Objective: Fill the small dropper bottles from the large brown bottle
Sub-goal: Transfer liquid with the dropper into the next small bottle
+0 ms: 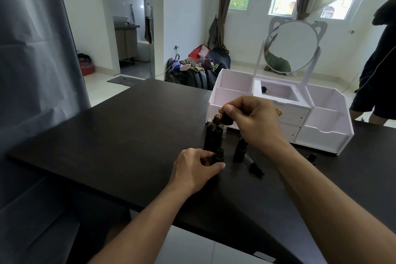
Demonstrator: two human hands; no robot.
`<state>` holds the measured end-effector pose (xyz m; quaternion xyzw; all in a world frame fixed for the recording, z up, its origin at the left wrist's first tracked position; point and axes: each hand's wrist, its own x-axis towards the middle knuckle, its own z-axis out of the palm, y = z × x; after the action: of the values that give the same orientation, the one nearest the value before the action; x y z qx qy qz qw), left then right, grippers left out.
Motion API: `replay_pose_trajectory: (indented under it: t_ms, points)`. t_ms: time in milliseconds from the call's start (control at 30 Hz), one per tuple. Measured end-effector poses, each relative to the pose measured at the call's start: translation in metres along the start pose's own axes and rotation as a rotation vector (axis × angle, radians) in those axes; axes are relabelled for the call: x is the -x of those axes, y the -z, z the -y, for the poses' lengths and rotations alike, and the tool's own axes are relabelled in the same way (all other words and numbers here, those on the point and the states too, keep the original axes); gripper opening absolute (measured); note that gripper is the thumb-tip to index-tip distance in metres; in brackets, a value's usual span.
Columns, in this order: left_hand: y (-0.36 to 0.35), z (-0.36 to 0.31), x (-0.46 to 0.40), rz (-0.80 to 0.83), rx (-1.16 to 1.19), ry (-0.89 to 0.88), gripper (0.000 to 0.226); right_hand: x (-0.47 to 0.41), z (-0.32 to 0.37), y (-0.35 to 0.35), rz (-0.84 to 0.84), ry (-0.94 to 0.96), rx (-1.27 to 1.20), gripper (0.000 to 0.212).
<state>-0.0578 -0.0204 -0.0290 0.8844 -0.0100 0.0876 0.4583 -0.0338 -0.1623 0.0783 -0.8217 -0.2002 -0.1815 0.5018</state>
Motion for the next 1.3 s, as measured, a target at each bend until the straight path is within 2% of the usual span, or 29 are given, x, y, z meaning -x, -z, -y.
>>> replay_pose_trajectory:
  t_ms: [633, 967, 1167, 1300]
  points:
    - [0.003, -0.004, 0.002, 0.003, -0.006, -0.016, 0.035, -0.003, 0.005, 0.005, 0.002, 0.022, -0.020, 0.007]
    - [0.002, -0.004, 0.003, -0.023, 0.010, -0.030, 0.037, -0.045, 0.025, 0.013, -0.283, 0.100, -0.051, 0.009]
    - [0.001, -0.002, 0.000, -0.020, -0.013, -0.004, 0.046, -0.053, 0.013, -0.001, -0.246, 0.102, 0.026, 0.012]
    - [0.000, -0.002, 0.001, -0.014, 0.000, 0.005, 0.039, -0.048, -0.001, -0.014, -0.163, 0.040, 0.047, 0.011]
